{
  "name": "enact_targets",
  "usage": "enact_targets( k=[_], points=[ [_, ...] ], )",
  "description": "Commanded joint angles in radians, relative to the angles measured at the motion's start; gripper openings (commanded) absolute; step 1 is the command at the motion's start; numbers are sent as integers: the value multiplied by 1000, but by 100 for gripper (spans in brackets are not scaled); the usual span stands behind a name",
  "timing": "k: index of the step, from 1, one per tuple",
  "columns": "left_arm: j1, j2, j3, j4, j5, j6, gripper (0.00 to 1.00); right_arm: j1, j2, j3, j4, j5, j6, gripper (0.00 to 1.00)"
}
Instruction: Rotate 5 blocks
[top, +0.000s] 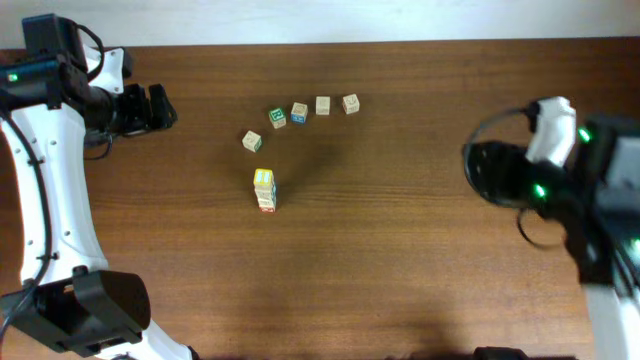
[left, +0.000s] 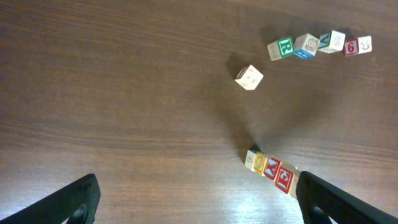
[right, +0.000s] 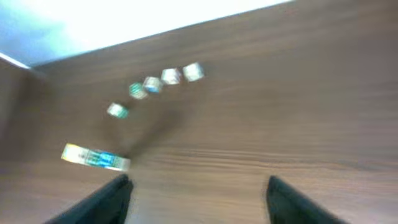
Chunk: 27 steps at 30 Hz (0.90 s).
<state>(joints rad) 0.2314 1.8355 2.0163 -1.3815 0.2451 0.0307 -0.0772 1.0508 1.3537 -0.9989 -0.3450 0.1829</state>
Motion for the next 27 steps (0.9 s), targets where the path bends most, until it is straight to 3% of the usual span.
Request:
enact_targets(
  k=[1,7,16,20,27],
  points=[
    [3,-5,11,0,-7,9,99,-2,-101,10,-71,185,-79,99],
    [3,-5,11,0,-7,8,99,-2,-200,10,-176,200,-79,98],
    [3,-5,11,0,-7,9,99,5,-186,-10,-133,256,-91,98],
    [3,-5,11,0,-7,9,99,31,-275,-192,113,253,-150,98],
    [3,-5,11,0,-7,8,99,51,-713,-834,628,269,-150,98]
  ],
)
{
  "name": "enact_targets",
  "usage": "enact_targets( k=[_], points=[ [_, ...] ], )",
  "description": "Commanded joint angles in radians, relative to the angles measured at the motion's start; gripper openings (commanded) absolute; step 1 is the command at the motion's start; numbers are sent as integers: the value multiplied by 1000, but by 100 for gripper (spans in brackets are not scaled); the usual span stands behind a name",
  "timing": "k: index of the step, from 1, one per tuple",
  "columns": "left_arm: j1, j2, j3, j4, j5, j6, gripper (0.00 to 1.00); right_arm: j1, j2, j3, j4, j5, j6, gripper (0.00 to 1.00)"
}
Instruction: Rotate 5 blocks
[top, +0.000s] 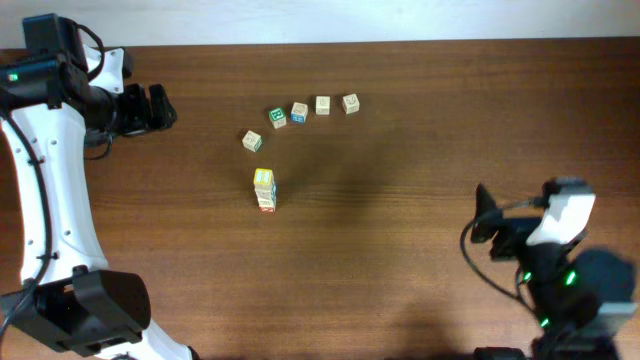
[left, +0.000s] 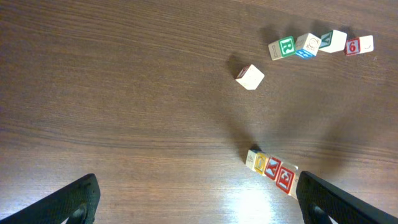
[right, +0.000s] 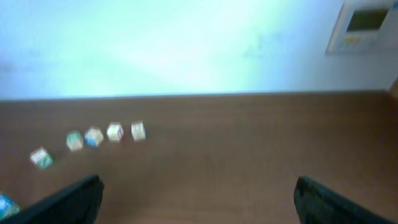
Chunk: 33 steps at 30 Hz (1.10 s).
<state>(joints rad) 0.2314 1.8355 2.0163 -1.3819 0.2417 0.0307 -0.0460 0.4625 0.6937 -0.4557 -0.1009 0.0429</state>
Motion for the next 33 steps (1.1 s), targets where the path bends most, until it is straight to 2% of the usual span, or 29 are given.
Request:
enact_targets(
  k=[1,5,10,12,15,33],
  points=[
    [3,-5,11,0,-3,8,99,26,-179,-251,133,28,-10,98],
    [3,-5,11,0,-3,8,99,63,-351,-529,319,27,-9,98],
    [3,-5,11,0,-3,9,99,80,-438,-689,433,27,-8,98],
    [3,-5,11,0,-3,8,99,80,-455,-688,381,40,-10,99],
    [3,-5,11,0,-3,8,99,81,-459,-688,377,87,-10,98],
    [3,-5,11,0,-3,8,99,85,-459,-688,378,84,-9,98]
  ],
)
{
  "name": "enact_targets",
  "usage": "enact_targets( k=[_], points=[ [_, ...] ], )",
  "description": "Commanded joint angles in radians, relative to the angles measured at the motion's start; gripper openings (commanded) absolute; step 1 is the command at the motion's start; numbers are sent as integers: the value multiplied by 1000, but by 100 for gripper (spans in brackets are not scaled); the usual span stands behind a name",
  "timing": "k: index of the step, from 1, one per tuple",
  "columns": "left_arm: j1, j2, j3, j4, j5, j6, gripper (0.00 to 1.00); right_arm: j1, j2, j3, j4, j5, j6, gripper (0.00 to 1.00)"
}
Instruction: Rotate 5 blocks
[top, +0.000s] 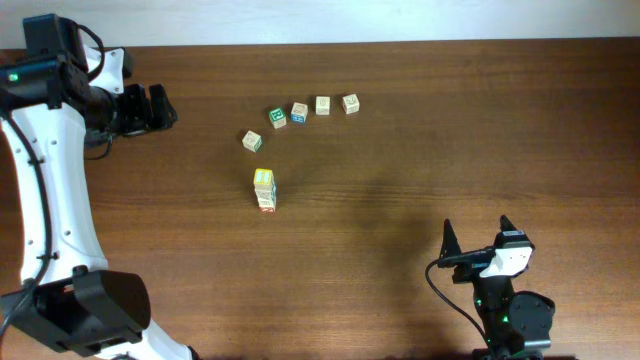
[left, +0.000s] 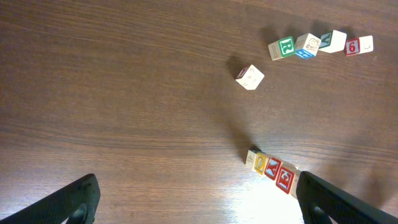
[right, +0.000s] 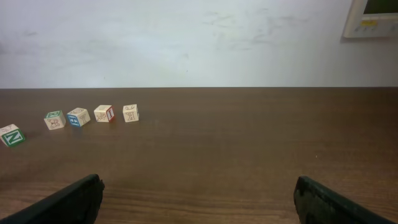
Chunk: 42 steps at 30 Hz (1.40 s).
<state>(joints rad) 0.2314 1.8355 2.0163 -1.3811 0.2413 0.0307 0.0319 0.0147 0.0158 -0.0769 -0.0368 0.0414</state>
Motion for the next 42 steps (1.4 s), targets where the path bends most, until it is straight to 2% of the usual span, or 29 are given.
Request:
enact_targets(
  k=[1,12,15,19,21,24,26,28,29,35,37,42],
  points=[
    [3,-5,11,0,-3,9,99,7,-11,-10,-1,19,-8,98],
    [4,-14,11,-1,-3,9,99,7,-11,-10,-1,19,-8,98],
    [3,-48,11,-9,-66,16,99,7,-11,-10,-1,19,-8,98],
    [2,-123,-3,64,-65,28,99,7,-11,-10,-1,19,-8,98],
    [-10,-180,-56,151,-53,50,99,7,-11,-10,-1,19,-8,98],
    [-39,-312,-236,308,-36,148,99,7,-11,-10,-1,19,-8,98],
    [-49,-401,-382,419,-37,172,99,7,-11,-10,-1,20,-8,98],
    [-50,-510,-587,587,-37,174,99,7,-11,-10,-1,19,-8,98],
    [-50,-631,-811,739,-36,174,99,7,-11,-10,-1,19,-8,98],
    [-50,-979,-1347,1083,-36,174,99,7,-11,-10,-1,19,-8,98],
    [-50,-1120,-1518,1175,-32,173,99,7,-11,-10,-1,19,-8,98],
    [-50,-1418,-1806,1335,-56,182,99,7,-11,-10,-1,19,-8,98]
  ],
)
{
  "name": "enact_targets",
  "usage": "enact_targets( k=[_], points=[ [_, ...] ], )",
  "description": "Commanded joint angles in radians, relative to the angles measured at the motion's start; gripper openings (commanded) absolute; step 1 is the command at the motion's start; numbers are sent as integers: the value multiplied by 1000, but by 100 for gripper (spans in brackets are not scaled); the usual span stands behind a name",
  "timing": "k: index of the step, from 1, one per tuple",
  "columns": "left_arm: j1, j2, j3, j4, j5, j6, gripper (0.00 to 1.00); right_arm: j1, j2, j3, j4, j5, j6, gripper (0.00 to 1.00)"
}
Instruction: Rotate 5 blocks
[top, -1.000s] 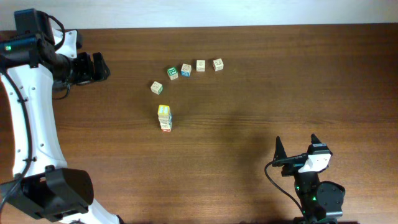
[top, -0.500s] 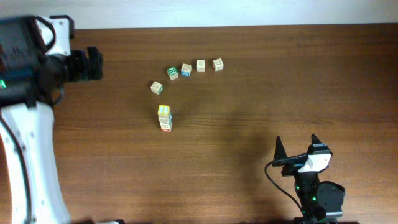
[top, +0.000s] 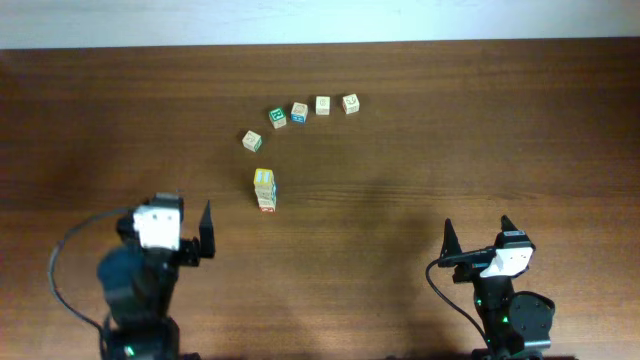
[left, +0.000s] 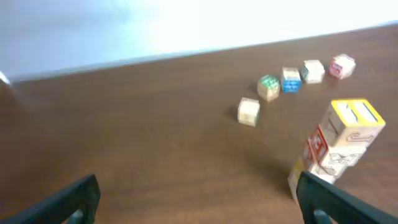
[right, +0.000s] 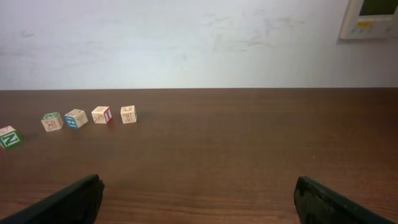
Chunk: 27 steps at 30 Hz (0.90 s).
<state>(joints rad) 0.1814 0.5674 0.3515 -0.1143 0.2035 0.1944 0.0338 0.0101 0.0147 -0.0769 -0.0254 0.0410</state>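
Observation:
Five small lettered blocks lie apart at the table's far middle: a row of four (top: 311, 109) and a single block (top: 252, 141) to its left. A three-block stack (top: 264, 189) with a yellow top (left: 354, 119) stands nearer. My left gripper (top: 166, 206) sits at the front left, open and empty (left: 198, 190), its right finger close to the stack. My right gripper (top: 476, 234) rests at the front right, open and empty (right: 198, 190), far from the blocks. From the right wrist the row (right: 90, 116) and the green N block (right: 9, 137) show at far left.
Dark wooden table (top: 450, 130) with a white wall (right: 186, 37) beyond its far edge. A wall panel (right: 368, 17) hangs at upper right. Both arm bases stand at the table's near edge.
My left arm has gone from the far left of the table, looking down, to the front left, looking level across the table. The right arm and all blocks are where they were.
At first my right arm was raised over the right side and my left arm reached along the far left. The right arm then stood lower, then rested at the front right. Now the left arm is at the front left too. No block has shifted throughout.

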Motion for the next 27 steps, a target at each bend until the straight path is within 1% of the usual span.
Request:
enact_targets(
  k=[1,4,6,10,12,13,15,27],
  points=[
    [0,-208,-198,101,-22,27,99,5,-6,-9,-1,8,-7,98],
    [-8,-293,-288,148,-30,40,99,5,-6,-9,-1,8,-7,98],
    [-31,-350,-338,167,-83,40,99,5,-6,-9,-1,8,-7,98],
    [-91,-421,-343,116,-216,47,99,5,-6,-9,-1,8,-7,99],
    [-108,-462,-343,74,-228,47,99,5,-6,-9,-1,8,-7,98],
    [-108,-504,-343,29,-224,46,99,5,-6,-9,-1,8,-8,98],
    [-108,-567,-343,32,-207,46,99,5,-6,-9,-1,8,-7,98],
    [-109,-562,-343,31,-208,34,99,5,-6,-9,-1,8,-7,98]
  ],
)
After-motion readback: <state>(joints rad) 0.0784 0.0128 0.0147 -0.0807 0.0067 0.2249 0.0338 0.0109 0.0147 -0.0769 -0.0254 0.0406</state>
